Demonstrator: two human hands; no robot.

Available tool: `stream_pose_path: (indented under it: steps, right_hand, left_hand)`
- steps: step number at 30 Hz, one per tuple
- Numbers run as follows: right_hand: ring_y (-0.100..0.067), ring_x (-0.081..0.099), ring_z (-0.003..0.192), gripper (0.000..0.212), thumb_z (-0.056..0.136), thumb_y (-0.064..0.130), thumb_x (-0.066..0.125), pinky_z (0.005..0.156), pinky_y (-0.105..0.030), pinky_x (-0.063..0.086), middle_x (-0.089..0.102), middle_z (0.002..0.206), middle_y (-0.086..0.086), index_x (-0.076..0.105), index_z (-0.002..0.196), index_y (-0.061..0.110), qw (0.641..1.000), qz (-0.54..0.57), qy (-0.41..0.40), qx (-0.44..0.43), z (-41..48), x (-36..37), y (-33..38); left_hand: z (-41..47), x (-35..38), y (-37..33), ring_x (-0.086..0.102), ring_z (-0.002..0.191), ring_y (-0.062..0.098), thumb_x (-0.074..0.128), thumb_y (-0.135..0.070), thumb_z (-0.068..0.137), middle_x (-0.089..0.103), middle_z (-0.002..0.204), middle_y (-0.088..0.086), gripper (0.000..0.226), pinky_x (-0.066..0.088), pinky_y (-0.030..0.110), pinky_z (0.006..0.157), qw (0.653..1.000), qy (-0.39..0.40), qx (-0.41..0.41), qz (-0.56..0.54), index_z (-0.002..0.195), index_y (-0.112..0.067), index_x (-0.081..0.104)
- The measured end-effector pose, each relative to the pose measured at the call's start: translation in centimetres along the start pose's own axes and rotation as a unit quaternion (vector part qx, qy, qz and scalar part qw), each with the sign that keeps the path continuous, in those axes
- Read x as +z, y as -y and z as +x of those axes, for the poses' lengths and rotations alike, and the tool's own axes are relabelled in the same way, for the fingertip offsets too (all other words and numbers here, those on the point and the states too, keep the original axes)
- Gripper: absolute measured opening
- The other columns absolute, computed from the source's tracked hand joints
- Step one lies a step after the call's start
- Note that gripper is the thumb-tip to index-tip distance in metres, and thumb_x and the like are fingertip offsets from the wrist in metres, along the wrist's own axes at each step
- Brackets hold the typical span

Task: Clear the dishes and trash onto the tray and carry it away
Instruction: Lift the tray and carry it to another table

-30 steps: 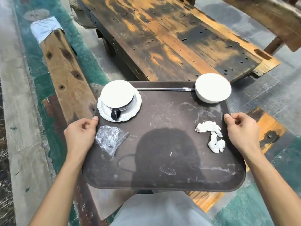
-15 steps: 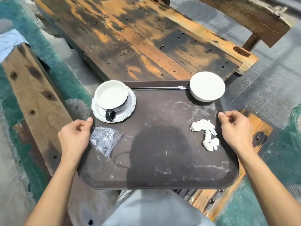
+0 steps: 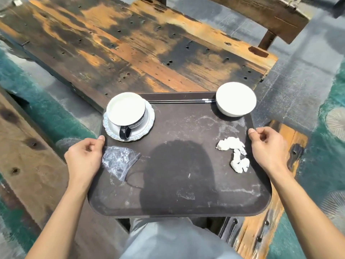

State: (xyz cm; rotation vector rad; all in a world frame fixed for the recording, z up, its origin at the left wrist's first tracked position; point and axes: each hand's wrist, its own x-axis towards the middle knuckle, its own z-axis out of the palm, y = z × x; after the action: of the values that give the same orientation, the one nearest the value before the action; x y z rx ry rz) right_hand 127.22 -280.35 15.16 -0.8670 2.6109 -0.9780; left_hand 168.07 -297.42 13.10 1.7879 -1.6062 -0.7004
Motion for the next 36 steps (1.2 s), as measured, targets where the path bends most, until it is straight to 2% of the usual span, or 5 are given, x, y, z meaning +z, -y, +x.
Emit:
stream_pose_path:
  steps: [9,15,26,31,36]
  right_hand:
    - [-0.027,0.058,0.081,0.023,0.094,0.037,0.057,0.076,-0.036,0.043,0.064,0.076,0.001,0.067,0.089,0.017,0.995,0.009,-0.051,0.09,-1.2,7.9,7.0]
    - [-0.027,0.059,0.079,0.021,0.094,0.035,0.059,0.078,-0.038,0.045,0.064,0.075,0.001,0.067,0.088,0.016,0.986,0.031,-0.098,0.13,-1.9,12.8,11.6]
    - [-0.024,0.058,0.075,0.023,0.094,0.036,0.059,0.075,-0.033,0.042,0.066,0.077,-0.005,0.065,0.088,0.015,0.974,0.032,-0.153,0.165,0.0,18.4,14.4]
    - [-0.023,0.056,0.069,0.024,0.094,0.036,0.058,0.07,-0.031,0.039,0.059,0.07,0.002,0.064,0.085,0.015,0.97,0.041,-0.159,0.177,2.6,20.8,13.3]
    - [-0.023,0.055,0.066,0.023,0.095,0.035,0.058,0.068,-0.033,0.041,0.056,0.066,0.003,0.06,0.082,0.016,0.966,0.049,-0.173,0.187,5.6,23.2,11.6]
  left_hand:
    - [16.2,-1.2,0.5,0.055,0.063,0.024,0.065,-0.038,0.093,0.064,0.069,0.018,0.035,0.04,0.028,0.068,0.996,0.068,0.056,0.018,0.072,-0.011,0.071]
    - [25.3,-1.5,1.1,0.046,0.059,0.015,0.064,-0.041,0.093,0.058,0.063,0.011,0.04,0.034,0.009,0.06,0.988,0.112,0.102,0.015,0.067,-0.011,0.066]
    - [34.3,3.5,2.1,0.054,0.063,0.026,0.065,-0.035,0.093,0.059,0.064,0.017,0.037,0.04,0.028,0.068,0.976,0.148,0.16,-0.004,0.069,-0.007,0.066]
    - [36.5,7.2,1.9,0.045,0.059,0.01,0.064,-0.035,0.094,0.058,0.064,0.018,0.037,0.037,0.016,0.065,0.974,0.16,0.161,-0.009,0.069,-0.008,0.065]
    - [38.5,11.4,1.6,0.048,0.061,0.011,0.063,-0.038,0.095,0.06,0.065,0.013,0.036,0.041,0.027,0.069,0.973,0.168,0.158,-0.005,0.072,-0.01,0.067]
